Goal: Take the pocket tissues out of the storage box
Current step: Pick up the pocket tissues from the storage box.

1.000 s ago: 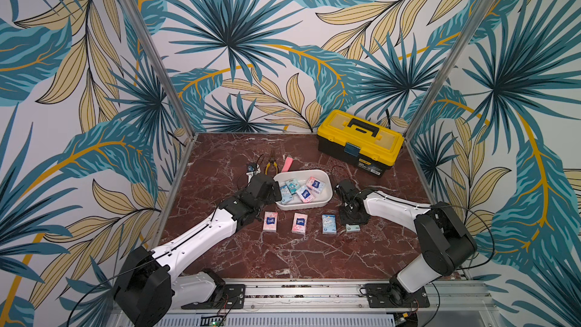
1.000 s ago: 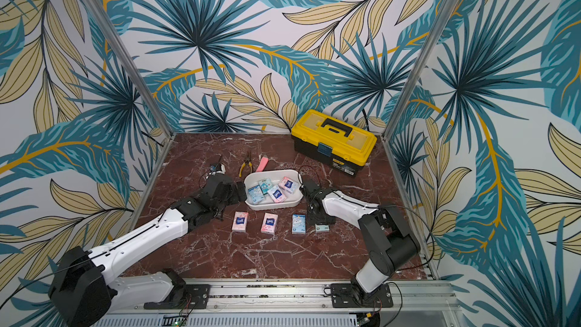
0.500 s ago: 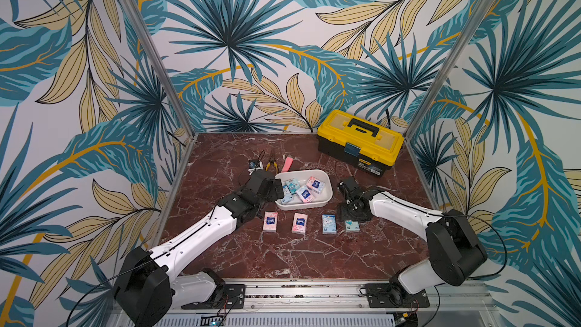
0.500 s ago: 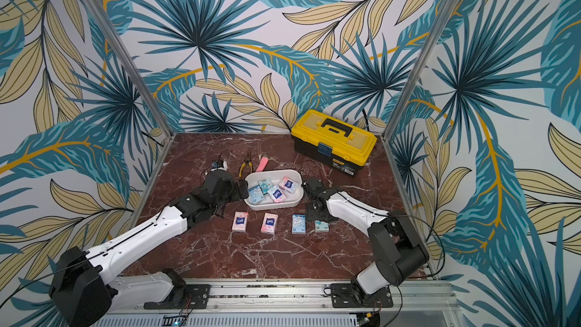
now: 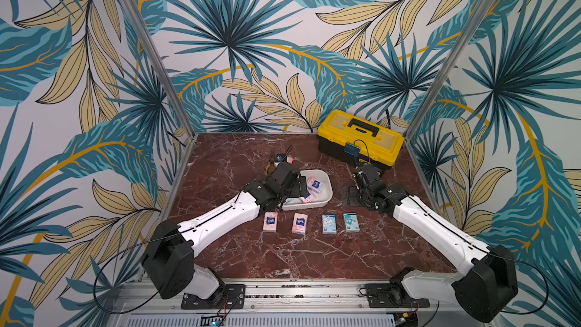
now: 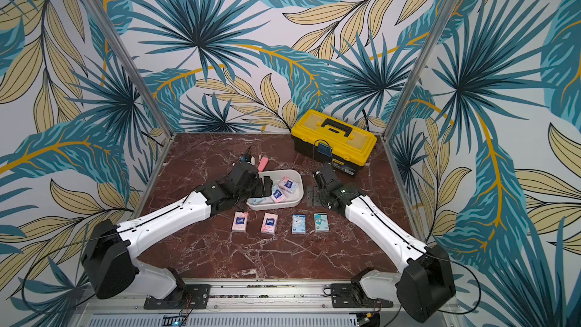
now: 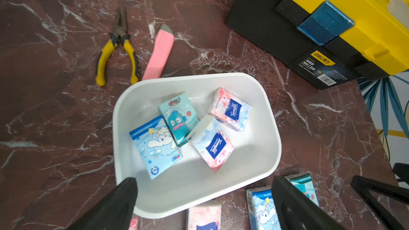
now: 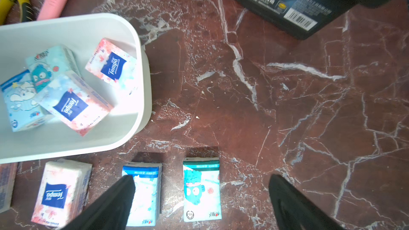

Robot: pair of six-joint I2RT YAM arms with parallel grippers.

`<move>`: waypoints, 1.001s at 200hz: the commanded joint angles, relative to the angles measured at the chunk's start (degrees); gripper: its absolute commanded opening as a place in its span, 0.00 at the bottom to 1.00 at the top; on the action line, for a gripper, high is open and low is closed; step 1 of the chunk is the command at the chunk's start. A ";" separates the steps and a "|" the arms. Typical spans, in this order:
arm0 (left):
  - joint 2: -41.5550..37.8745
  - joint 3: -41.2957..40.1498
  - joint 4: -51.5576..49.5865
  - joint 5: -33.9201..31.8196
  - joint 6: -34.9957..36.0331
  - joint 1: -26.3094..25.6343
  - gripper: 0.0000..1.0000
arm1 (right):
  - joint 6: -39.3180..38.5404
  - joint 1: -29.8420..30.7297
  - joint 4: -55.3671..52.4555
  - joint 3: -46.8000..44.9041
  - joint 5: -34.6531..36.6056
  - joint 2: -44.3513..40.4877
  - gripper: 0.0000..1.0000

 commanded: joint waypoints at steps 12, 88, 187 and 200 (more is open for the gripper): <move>4.73 6.23 -4.02 0.45 -4.65 -1.01 1.00 | -2.75 -0.82 -1.60 -0.17 -0.11 -5.90 0.99; 16.03 15.32 -13.59 0.44 -21.26 -1.45 1.00 | -5.85 -1.08 -1.43 -3.43 -4.02 -16.84 0.99; 27.59 23.51 -18.38 2.66 -30.48 -1.53 0.97 | -4.25 -1.09 -1.05 -3.85 -3.50 -18.68 0.99; 29.01 24.66 -18.49 2.86 -30.53 -1.53 0.95 | -4.28 -1.12 -1.07 -3.92 -3.91 -18.51 0.99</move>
